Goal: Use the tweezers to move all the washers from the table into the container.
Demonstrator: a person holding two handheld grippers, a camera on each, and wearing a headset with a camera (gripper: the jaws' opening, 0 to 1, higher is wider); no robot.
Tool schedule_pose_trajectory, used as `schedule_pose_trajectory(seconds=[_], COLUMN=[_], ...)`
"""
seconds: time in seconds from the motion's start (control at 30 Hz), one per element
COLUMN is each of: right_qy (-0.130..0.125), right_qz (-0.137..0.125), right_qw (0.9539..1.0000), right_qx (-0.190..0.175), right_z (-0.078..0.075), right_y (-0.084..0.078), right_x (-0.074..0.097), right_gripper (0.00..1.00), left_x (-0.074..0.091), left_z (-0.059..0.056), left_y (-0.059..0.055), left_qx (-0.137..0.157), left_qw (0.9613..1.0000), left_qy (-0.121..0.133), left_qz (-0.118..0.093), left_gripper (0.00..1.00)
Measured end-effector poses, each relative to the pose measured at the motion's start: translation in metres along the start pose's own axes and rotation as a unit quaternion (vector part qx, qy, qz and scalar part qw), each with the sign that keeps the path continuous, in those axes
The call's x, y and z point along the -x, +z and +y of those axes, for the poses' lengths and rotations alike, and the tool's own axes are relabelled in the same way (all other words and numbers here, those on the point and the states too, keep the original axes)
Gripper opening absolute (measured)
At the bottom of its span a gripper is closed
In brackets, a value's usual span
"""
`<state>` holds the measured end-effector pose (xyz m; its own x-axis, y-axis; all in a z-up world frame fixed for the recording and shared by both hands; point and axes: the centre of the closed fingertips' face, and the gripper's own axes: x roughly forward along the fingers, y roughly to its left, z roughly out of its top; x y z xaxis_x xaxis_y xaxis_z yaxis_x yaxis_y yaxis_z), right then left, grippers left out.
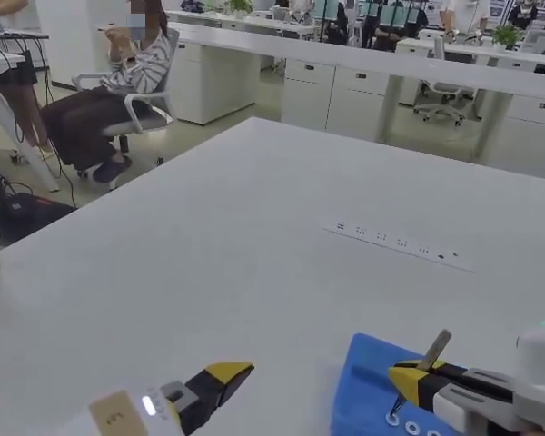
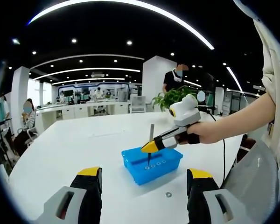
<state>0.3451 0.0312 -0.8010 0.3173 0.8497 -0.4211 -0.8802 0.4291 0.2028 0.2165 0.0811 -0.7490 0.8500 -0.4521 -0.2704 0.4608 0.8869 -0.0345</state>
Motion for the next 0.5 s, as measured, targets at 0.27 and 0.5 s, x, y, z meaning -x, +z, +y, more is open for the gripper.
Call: schedule_pose_trajectory(seconds=[0.27,0.5], right_qy=[0.008,0.011], right_qz=[-0.014,-0.028], right_qw=[0.9999,0.9995], right_qx=[0.0,-0.002], right_z=[0.014,0.027], right_y=[0.009,0.016], right_x=[0.012,0.026], right_gripper=[0.04,0.04], left_x=[0.001,0.001], left_z=[-0.001,-0.001], left_y=[0.0,-0.001], left_qx=[0.0,-0.002], left_qw=[1.0,1.0], left_qy=[-0.002,-0.004], left_qz=[0.001,0.002], left_gripper=[0.75,0.74])
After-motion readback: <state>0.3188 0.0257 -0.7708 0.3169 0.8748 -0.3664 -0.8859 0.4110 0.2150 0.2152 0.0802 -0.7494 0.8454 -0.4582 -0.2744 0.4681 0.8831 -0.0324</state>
